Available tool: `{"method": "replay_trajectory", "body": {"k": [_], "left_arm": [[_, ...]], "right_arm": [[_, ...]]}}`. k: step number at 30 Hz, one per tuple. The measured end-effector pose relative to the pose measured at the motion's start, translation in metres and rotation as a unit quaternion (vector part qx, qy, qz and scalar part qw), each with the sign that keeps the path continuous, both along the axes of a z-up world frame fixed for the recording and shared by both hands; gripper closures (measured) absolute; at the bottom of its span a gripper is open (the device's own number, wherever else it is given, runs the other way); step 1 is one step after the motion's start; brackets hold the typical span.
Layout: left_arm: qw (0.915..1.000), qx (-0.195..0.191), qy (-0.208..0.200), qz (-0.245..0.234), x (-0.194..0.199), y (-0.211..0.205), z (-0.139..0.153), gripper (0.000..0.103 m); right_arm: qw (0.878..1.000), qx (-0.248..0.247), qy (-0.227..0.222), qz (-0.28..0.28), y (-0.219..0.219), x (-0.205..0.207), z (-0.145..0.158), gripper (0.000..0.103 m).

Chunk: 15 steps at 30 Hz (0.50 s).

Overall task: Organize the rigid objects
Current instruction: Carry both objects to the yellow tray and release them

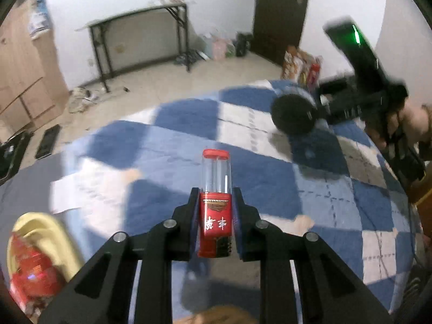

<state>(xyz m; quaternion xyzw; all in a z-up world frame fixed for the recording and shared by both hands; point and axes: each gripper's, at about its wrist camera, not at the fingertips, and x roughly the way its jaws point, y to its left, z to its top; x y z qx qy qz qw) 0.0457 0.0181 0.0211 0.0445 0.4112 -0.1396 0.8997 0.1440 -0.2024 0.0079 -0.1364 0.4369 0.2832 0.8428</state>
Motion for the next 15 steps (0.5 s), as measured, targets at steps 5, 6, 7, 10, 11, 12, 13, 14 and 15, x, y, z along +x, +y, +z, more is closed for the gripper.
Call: {"method": "replay_trajectory", "body": {"k": [5, 6, 7, 10, 11, 12, 13, 14, 15], "left_arm": [[0.9939, 0.003, -0.022, 0.108, -0.033, 0.094, 0.025, 0.079], [0.9901, -0.004, -0.023, 0.138, -0.042, 0.114, 0.027, 0.079], [0.9864, -0.01, -0.026, 0.162, -0.051, 0.129, 0.027, 0.079], [0.9729, -0.022, -0.015, 0.23, -0.081, 0.175, 0.014, 0.079], [0.9687, -0.017, -0.01, 0.247, -0.089, 0.188, 0.008, 0.079], [0.9655, -0.018, -0.001, 0.26, -0.096, 0.2, 0.002, 0.079], [0.9637, -0.018, 0.008, 0.266, -0.099, 0.207, -0.003, 0.079], [0.9608, -0.015, 0.016, 0.276, -0.105, 0.215, -0.008, 0.079], [0.9591, -0.013, 0.022, 0.282, -0.107, 0.218, -0.012, 0.079]], "right_arm": [[0.998, 0.008, 0.005, 0.068, 0.054, -0.035, 0.004, 0.047], [0.997, 0.013, 0.008, 0.082, 0.068, -0.042, 0.004, 0.047], [0.995, 0.017, 0.011, 0.097, 0.082, -0.05, 0.004, 0.047], [0.989, 0.018, 0.02, 0.148, 0.13, -0.076, 0.004, 0.047], [0.986, 0.021, 0.025, 0.164, 0.146, -0.085, 0.004, 0.047], [0.983, 0.025, 0.033, 0.181, 0.162, -0.094, 0.003, 0.047], [0.979, 0.031, 0.039, 0.198, 0.18, -0.102, 0.001, 0.047], [0.976, 0.034, 0.043, 0.213, 0.197, -0.111, -0.001, 0.047], [0.973, 0.035, 0.046, 0.225, 0.21, -0.116, -0.003, 0.047]]}}
